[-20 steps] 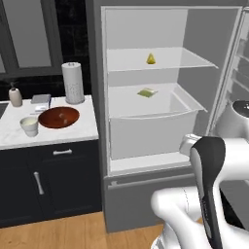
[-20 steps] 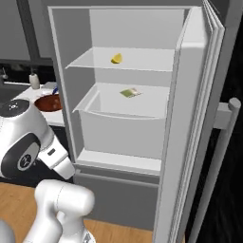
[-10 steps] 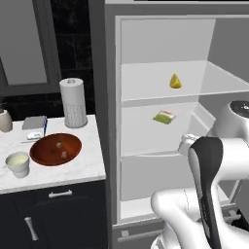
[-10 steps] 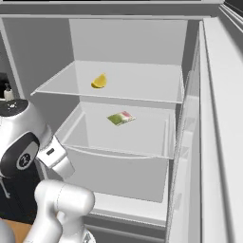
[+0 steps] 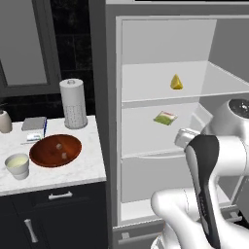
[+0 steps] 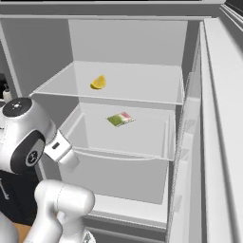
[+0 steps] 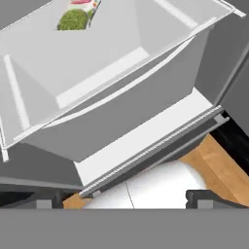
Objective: Grab a lemon wedge from the fridge and one ice cube from the ice bowl, and put them in the glass of lemonade.
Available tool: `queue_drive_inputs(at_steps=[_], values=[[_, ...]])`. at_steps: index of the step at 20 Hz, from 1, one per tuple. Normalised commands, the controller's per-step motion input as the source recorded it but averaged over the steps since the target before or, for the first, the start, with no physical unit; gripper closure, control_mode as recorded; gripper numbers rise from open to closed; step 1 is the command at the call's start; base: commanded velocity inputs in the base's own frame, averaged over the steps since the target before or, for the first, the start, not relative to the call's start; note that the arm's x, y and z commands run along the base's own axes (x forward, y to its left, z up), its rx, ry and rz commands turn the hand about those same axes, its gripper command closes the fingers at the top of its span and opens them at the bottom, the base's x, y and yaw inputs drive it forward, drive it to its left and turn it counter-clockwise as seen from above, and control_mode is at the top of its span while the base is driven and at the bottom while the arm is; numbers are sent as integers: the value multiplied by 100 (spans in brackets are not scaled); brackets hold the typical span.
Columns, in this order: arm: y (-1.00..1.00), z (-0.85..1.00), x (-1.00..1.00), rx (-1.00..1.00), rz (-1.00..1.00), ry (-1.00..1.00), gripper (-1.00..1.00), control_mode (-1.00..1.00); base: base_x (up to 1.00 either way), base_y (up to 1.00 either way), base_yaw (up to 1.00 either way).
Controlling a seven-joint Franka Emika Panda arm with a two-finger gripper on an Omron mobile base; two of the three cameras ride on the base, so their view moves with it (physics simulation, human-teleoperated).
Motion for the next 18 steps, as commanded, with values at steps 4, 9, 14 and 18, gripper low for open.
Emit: queue_drive_inputs(at_steps=[4,9,14,18], values=[[0,22,5,-3,10,-27,-100,-100,0,0,0],[-2,59,-2,-10,6,-22,-100,-100,0,0,0],[0,60,-1,-15,3,-20,-100,-100,0,0,0],[0,50,0,-13,5,-13,-100,-100,0,0,0]])
